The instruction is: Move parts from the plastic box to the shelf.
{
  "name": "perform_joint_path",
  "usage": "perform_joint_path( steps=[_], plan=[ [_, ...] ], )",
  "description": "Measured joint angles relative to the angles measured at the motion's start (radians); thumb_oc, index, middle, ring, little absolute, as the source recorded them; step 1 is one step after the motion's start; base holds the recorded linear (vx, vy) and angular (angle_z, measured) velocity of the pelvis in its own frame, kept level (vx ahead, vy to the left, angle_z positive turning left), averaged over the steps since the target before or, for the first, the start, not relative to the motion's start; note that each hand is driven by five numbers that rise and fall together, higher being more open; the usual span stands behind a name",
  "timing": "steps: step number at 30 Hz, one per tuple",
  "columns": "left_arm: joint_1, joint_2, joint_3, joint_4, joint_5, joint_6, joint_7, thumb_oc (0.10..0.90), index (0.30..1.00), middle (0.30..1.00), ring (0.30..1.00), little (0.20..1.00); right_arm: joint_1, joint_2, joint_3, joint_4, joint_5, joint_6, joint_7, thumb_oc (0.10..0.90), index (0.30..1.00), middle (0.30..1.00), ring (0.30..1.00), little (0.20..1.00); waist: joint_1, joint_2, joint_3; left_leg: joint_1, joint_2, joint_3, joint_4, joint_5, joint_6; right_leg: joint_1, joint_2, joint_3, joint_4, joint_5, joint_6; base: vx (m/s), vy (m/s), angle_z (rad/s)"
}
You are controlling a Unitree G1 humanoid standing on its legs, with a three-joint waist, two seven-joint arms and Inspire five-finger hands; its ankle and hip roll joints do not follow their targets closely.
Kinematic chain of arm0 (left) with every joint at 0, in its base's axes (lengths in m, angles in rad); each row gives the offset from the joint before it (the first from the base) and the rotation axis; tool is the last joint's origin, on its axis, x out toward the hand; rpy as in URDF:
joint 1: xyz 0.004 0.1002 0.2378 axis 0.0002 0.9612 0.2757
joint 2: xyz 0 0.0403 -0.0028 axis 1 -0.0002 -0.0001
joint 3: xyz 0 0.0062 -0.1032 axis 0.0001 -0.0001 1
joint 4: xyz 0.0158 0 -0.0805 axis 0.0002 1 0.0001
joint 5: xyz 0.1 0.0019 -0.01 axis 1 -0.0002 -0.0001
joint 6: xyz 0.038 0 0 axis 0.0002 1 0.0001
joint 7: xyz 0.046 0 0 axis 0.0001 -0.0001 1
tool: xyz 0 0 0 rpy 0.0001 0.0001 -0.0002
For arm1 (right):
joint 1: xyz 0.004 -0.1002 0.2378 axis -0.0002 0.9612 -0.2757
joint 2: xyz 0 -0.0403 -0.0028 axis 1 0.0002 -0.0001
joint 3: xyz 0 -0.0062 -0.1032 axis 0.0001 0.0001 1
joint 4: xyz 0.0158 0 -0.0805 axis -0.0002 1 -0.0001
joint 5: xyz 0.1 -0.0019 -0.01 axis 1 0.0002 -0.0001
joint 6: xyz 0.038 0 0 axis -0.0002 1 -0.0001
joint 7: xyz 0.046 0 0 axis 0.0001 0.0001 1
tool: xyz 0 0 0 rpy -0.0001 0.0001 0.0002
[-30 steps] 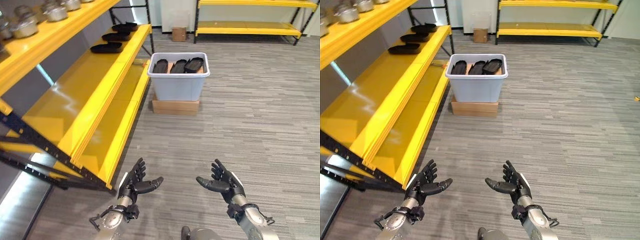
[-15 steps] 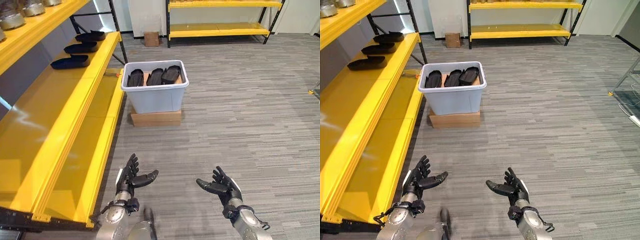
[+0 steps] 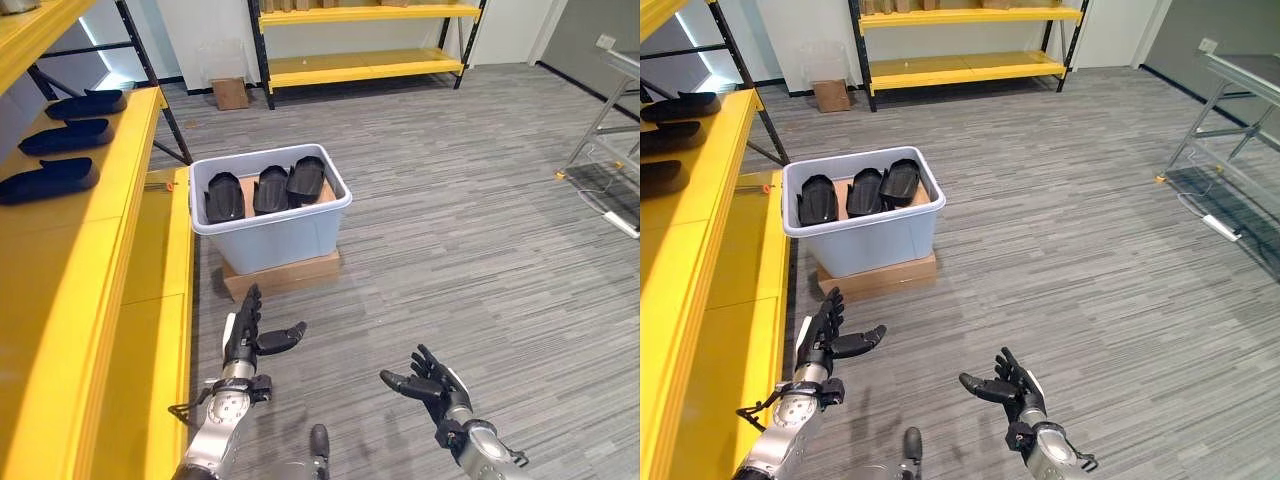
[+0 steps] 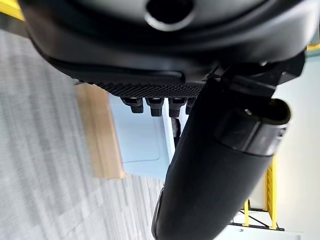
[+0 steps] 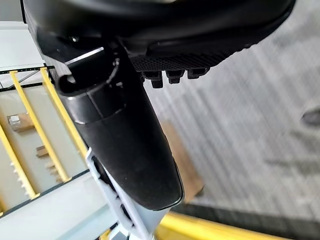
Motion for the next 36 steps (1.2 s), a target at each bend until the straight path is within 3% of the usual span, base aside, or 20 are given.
perform_joint_path(
  steps=[1,5,7,11,12,14,15,16,17,19,21,23,24,25,26,27,28,30,33,36],
  plan=[
    [0.000,0.003,0.002,0.002,0.000,0.000,0.002,0.900,1.000,1.000,1.000,1.000,-0.009,0.024,0.000,0.000,-0.001,0.000,0.001,0.900,1.000,1.000,1.000,1.000,0.002,0.000,0.000,0.027,-0.003,-0.001,-0.015,-0.008,0.016,-0.042,0.008,-0.008,0.033,0.001,0.002,0.31,0.199,0.18],
    [0.025,0.003,-0.001,0.002,0.030,0.001,0.006,0.900,1.000,1.000,1.000,1.000,-0.047,0.054,0.001,-0.002,-0.019,-0.001,0.000,0.900,1.000,1.000,1.000,1.000,0.031,-0.005,-0.002,0.055,-0.026,-0.005,0.018,-0.082,0.012,-0.151,0.000,-0.038,0.245,0.053,0.020,0.21,0.167,0.15],
    [0.037,-0.005,0.001,0.002,0.027,0.001,0.014,0.900,1.000,1.000,1.000,1.000,-0.068,0.056,-0.002,0.000,-0.019,-0.003,-0.016,0.900,1.000,1.000,1.000,1.000,0.058,-0.013,-0.004,0.027,-0.047,0.014,0.092,-0.128,0.041,-0.246,-0.021,-0.022,0.439,0.094,0.097,0.16,0.199,0.01],
    [0.080,-0.003,-0.003,-0.001,0.027,0.003,0.021,0.900,1.000,1.000,1.000,1.000,-0.074,0.052,0.001,-0.001,-0.020,-0.002,-0.035,0.900,1.000,1.000,1.000,1.000,0.062,0.023,-0.002,0.063,-0.037,-0.002,0.122,-0.179,0.078,-0.365,-0.058,-0.146,0.637,0.319,0.065,0.13,0.079,0.00],
    [0.085,-0.003,-0.004,0.003,0.027,0.004,0.027,0.900,1.000,1.000,1.000,1.000,-0.075,0.052,0.005,-0.001,-0.020,-0.003,-0.035,0.900,1.000,1.000,1.000,1.000,0.060,0.031,0.004,0.091,-0.033,-0.007,0.102,-0.178,0.077,-0.402,-0.071,-0.175,0.697,0.299,0.048,0.19,-0.107,-0.08],
    [0.091,-0.003,-0.019,-0.002,0.027,0.004,0.025,0.900,1.000,1.000,1.000,1.000,-0.071,0.042,0.009,-0.001,-0.020,-0.004,-0.033,0.900,1.000,1.000,1.000,1.000,0.047,0.070,0.023,0.146,0.005,-0.022,0.061,-0.166,0.045,-0.472,-0.026,-0.229,0.602,0.189,0.009,0.30,-0.222,0.03],
    [0.089,0.003,-0.017,-0.011,0.026,0.000,0.014,0.900,1.000,1.000,1.000,1.000,-0.071,0.041,0.011,-0.001,-0.020,-0.004,-0.033,0.900,1.000,1.000,1.000,1.000,0.031,0.083,0.035,0.172,0.031,-0.039,0.030,-0.165,0.010,-0.517,0.018,-0.266,0.344,0.158,0.009,0.38,-0.245,0.18],
    [0.088,0.005,-0.015,-0.011,0.025,0.000,0.009,0.900,1.000,1.000,1.000,1.000,-0.070,0.040,0.014,-0.001,-0.020,-0.005,-0.033,0.900,1.000,1.000,1.000,1.000,0.024,0.080,0.035,0.176,0.032,-0.048,0.024,-0.166,0.000,-0.523,0.022,-0.278,0.271,0.162,0.011,0.54,-0.286,0.49],
    [0.093,0.005,0.003,-0.011,-0.021,0.001,-0.035,0.900,1.000,1.000,1.000,1.000,-0.053,0.033,0.025,-0.002,-0.020,-0.005,-0.015,0.900,1.000,1.000,1.000,1.000,0.006,0.025,0.040,0.224,-0.006,-0.053,-0.012,-0.174,-0.006,-0.563,0.014,-0.302,-0.083,0.249,0.015,0.44,-0.176,0.43],
    [0.123,-0.002,0.002,-0.014,-0.045,0.001,-0.054,0.900,1.000,1.000,1.000,1.000,-0.023,0.025,0.024,-0.010,-0.020,-0.004,-0.003,0.900,1.000,1.000,1.000,1.000,-0.002,0.019,0.042,0.273,-0.028,-0.079,-0.009,-0.216,-0.004,-0.578,0.012,-0.267,-0.177,0.339,0.024,0.41,-0.149,0.33],
    [0.129,-0.007,-0.013,-0.013,-0.051,0.001,-0.064,0.900,1.000,1.000,1.000,1.000,0.005,0.008,0.018,-0.029,-0.049,-0.006,0.009,0.900,1.000,1.000,1.000,1.000,-0.030,0.021,0.044,0.278,-0.040,-0.134,0.023,-0.248,-0.001,-0.575,0.016,-0.182,-0.303,0.409,0.043,0.34,-0.166,0.62],
    [0.137,-0.004,-0.036,-0.011,-0.050,0.000,-0.078,0.900,1.000,1.000,1.000,1.000,0.024,0.001,0.016,-0.029,-0.067,-0.006,0.009,0.900,1.000,1.000,1.000,1.000,-0.056,0.042,0.048,0.302,-0.032,-0.187,0.024,-0.267,-0.013,-0.568,0.020,-0.163,-0.313,0.435,0.026,0.36,-0.208,0.86],
    [0.143,-0.009,-0.063,-0.013,-0.050,-0.003,-0.091,0.900,1.000,1.000,1.000,1.000,0.048,-0.013,0.017,-0.034,-0.084,-0.006,0.010,0.900,1.000,1.000,1.000,1.000,-0.059,0.066,0.037,0.348,-0.009,-0.227,-0.005,-0.289,-0.025,-0.533,0.034,-0.161,-0.310,0.443,0.012,0.23,-0.126,0.80],
    [0.150,-0.005,-0.070,-0.022,-0.050,-0.004,-0.094,0.900,1.000,1.000,1.000,1.000,0.051,-0.015,0.017,-0.034,-0.095,-0.006,0.012,0.900,1.000,1.000,1.000,1.000,-0.059,0.064,0.031,0.375,-0.004,-0.241,-0.023,-0.295,-0.032,-0.506,0.039,-0.161,-0.304,0.439,0.013,0.12,-0.063,0.72],
    [0.154,-0.005,-0.073,-0.030,-0.050,-0.008,-0.094,0.900,1.000,1.000,1.000,1.000,0.042,-0.022,0.017,-0.034,-0.097,-0.007,0.013,0.900,1.000,1.000,1.000,1.000,-0.051,0.063,0.029,0.389,-0.006,-0.246,-0.025,-0.308,-0.041,-0.498,0.042,-0.158,-0.313,0.535,-0.029,0.00,0.000,0.33],
    [0.157,-0.010,-0.072,-0.032,-0.050,-0.008,-0.092,0.900,1.000,1.000,1.000,1.000,0.032,-0.033,0.016,-0.037,-0.098,-0.007,0.014,0.900,1.000,1.000,1.000,1.000,-0.050,0.069,0.030,0.392,-0.008,-0.242,-0.014,-0.318,-0.058,-0.501,0.049,-0.160,-0.295,0.604,-0.113,0.56,-0.275,0.09],
    [0.162,-0.014,-0.071,-0.034,-0.051,-0.008,-0.091,0.900,1.000,1.000,1.000,1.000,0.013,-0.042,0.015,-0.037,-0.098,-0.007,0.013,0.900,1.000,1.000,1.000,1.000,-0.049,0.085,0.029,0.382,0.005,-0.236,-0.003,-0.322,-0.065,-0.503,0.062,-0.160,-0.294,0.600,-0.113,0.64,-0.308,-0.06],
    [0.153,-0.033,-0.072,-0.036,-0.072,-0.006,-0.123,0.900,1.000,1.000,1.000,1.000,-0.039,-0.033,-0.008,0.018,-0.118,-0.033,-0.002,0.900,1.000,1.000,1.000,1.000,-0.048,0.070,0.039,0.371,0.024,-0.233,0.099,-0.294,-0.150,-0.472,0.058,-0.209,-0.220,0.465,-0.132,0.52,-0.246,0.24],
    [0.198,-0.043,-0.077,-0.100,-0.089,-0.021,-0.153,0.900,1.000,1.000,1.000,1.000,-0.012,-0.089,-0.012,-0.041,-0.135,-0.037,0.008,0.900,1.000,1.000,1.000,1.000,-0.047,0.095,-0.007,0.381,0.077,-0.161,0.143,-0.302,-0.131,-0.438,0.108,-0.229,-0.210,0.408,-0.146,0.19,-0.122,0.18],
    [0.170,-0.035,-0.050,-0.115,-0.089,-0.022,-0.151,0.900,1.000,1.000,1.000,1.000,-0.043,-0.105,-0.024,-0.078,-0.135,-0.044,0.008,0.900,1.000,1.000,1.000,1.000,-0.045,0.091,-0.006,0.337,0.097,-0.150,0.239,-0.298,-0.141,-0.422,0.125,-0.239,-0.215,0.389,-0.171,0.19,-0.173,0.00]
  ],
)
